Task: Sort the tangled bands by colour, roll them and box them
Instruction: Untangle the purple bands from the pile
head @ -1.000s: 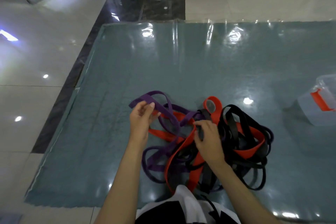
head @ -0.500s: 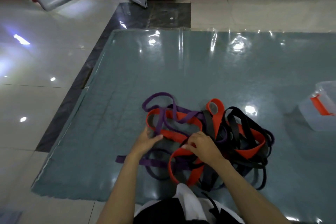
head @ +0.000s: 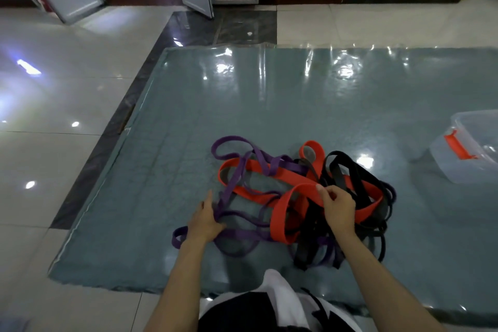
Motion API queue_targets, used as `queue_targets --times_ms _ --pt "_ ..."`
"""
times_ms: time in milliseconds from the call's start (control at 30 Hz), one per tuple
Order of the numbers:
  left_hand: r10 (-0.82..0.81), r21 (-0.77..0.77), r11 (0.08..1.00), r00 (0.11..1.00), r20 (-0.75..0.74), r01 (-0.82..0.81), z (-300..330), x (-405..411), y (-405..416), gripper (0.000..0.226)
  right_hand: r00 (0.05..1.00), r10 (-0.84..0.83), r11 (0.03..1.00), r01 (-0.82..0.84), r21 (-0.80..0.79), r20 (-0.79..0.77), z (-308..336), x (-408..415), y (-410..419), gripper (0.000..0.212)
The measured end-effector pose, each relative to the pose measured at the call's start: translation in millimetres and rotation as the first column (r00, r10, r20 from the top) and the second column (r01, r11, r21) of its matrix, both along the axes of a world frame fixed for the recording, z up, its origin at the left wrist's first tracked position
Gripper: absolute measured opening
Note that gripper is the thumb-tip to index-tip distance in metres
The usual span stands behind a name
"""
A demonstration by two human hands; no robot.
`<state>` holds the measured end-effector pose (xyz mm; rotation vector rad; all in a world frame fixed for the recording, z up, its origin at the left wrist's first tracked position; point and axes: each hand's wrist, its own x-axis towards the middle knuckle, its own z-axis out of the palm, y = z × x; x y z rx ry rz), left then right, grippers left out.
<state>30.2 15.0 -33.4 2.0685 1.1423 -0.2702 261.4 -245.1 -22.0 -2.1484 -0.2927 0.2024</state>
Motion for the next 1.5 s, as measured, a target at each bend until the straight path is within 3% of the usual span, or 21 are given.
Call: queue_targets --times_ms 67,133,167,233,300,367,433,533,667,767,867,967,1000,1033,1100,1167,1233,1300,1400,1500 --pt "-0.044 0.156 0.987 0.994 0.101 0.028 0 -2 -4 0.078 0.985 -0.146 0.986 0.153 0.063 -0.096 3 1 2 0.049" --pt "-0.220 0.340 0.929 0.957 0.186 0.147 0 -1 -10 0.045 0.950 -0.229 0.961 0.255 0.104 -0.211 7 5 7 0.049" --pt "-0.286 0.339 0.917 0.939 0.190 0.211 3 2 -14 0.035 0.926 -0.242 0.948 0.290 0.134 -0.290 9 7 11 0.046" --pt "-0.379 0.190 0.916 0.918 0.113 0.354 9 11 -27 0.035 0.872 -0.211 0.923 0.326 0.202 -0.441 15 9 21 0.040" --pt "-0.519 0.063 0.852 0.854 -0.013 0.519 11 19 -41 0.044 0.842 -0.099 0.908 0.295 0.299 -0.530 23 8 31 0.033" --pt "-0.592 0.067 0.801 0.803 -0.064 0.596 7 23 -53 0.044 0.814 0.124 0.867 0.190 0.461 -0.568 31 4 37 0.021" --pt "-0.587 0.101 0.802 0.808 -0.056 0.589 3 24 -57 0.039 0.775 0.350 0.826 0.010 0.563 -0.527 33 2 34 0.030" --pt "-0.568 0.121 0.817 0.823 -0.005 0.564 3 26 -55 0.027 0.859 0.375 0.899 -0.244 0.364 -0.349 29 -2 17 0.030" --pt "-0.546 0.068 0.837 0.818 0.179 0.543 14 31 -52 0.024 0.978 0.186 0.974 -0.170 0.149 -0.099 11 -16 -24 0.026" --pt "-0.410 -0.016 0.892 0.823 0.393 0.452 28 39 -53 0.020 0.966 0.241 0.970 -0.235 -0.069 0.098 -1 -38 -56 0.011" --pt "-0.344 -0.027 0.910 0.790 0.507 0.414 39 50 -54 0.022 0.920 0.362 0.874 -0.280 -0.397 0.148 -13 -70 -70 0.046" --pt "-0.299 -0.055 0.918 0.776 0.556 0.393 44 58 -55 0.021 0.856 0.516 0.628 -0.360 -0.690 0.022 -30 -95 -70 0.081" --pt "-0.288 -0.064 0.919 0.775 0.562 0.388 45 60 -56 0.021 0.849 0.529 0.555 -0.359 -0.750 -0.015 -33 -99 -69 0.084" --pt "-0.287 -0.065 0.919 0.774 0.565 0.389 45 62 -57 0.022 0.844 0.536 0.550 -0.340 -0.763 0.010 -35 -101 -67 0.076" --pt "-0.304 -0.040 0.919 0.771 0.560 0.392 47 65 -58 0.022 0.836 0.536 0.642 -0.314 -0.699 0.116 -35 -100 -64 0.046" --pt "-0.343 0.017 0.916 0.763 0.547 0.400 49 69 -54 0.021 0.843 0.508 0.721 -0.302 -0.623 0.180 -34 -96 -63 0.030" --pt "-0.376 0.062 0.911 0.758 0.532 0.408 52 72 -48 0.020 0.870 0.479 0.776 -0.359 -0.519 0.115 -31 -90 -65 0.029" --pt "-0.406 0.065 0.899 0.766 0.498 0.434 54 71 -39 0.018 0.918 0.395 0.876 -0.365 -0.316 0.036 -26 -82 -69 0.026" --pt "-0.487 0.071 0.863 0.784 0.385 0.501 52 67 -25 0.018 0.962 0.186 0.981 -0.170 0.093 -0.202 -16 -68 -79 0.017" --pt "-0.543 0.100 0.836 0.790 0.285 0.539 53 64 -17 0.021 0.951 0.085 0.948 0.015 0.317 -0.297 -9 -54 -86 0.008"
